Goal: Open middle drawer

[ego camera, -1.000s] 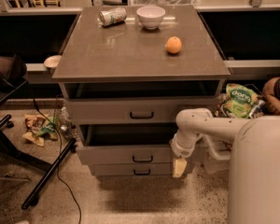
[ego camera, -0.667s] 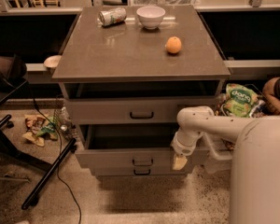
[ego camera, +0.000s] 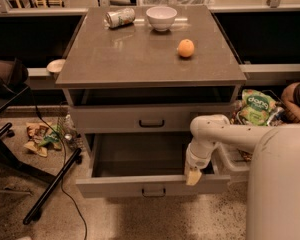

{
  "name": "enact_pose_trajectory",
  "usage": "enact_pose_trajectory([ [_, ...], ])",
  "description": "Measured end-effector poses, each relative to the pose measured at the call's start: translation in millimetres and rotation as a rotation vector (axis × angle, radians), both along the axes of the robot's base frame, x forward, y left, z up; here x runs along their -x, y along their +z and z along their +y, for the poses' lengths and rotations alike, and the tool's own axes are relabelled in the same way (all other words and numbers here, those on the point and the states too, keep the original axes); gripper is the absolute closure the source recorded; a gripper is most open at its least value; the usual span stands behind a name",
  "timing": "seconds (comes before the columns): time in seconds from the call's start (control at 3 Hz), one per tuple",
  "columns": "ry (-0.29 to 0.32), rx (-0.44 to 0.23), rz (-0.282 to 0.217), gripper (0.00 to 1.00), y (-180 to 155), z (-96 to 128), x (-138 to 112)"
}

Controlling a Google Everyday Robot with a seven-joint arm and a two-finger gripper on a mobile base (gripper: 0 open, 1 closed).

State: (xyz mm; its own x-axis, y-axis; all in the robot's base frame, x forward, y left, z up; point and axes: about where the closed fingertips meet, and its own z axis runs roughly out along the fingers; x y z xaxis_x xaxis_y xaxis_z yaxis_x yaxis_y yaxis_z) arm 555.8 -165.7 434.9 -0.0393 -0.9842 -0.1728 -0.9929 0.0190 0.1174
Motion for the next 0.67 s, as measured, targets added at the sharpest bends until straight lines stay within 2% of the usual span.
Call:
enact_pose_trajectory([
  [0.33, -0.033, 0.022, -0.018, 1.0, 11.4, -7.1, 12.5],
  [0.67, -0.033, 0.022, -0.018, 1.0, 10.2, -7.1, 12.5],
])
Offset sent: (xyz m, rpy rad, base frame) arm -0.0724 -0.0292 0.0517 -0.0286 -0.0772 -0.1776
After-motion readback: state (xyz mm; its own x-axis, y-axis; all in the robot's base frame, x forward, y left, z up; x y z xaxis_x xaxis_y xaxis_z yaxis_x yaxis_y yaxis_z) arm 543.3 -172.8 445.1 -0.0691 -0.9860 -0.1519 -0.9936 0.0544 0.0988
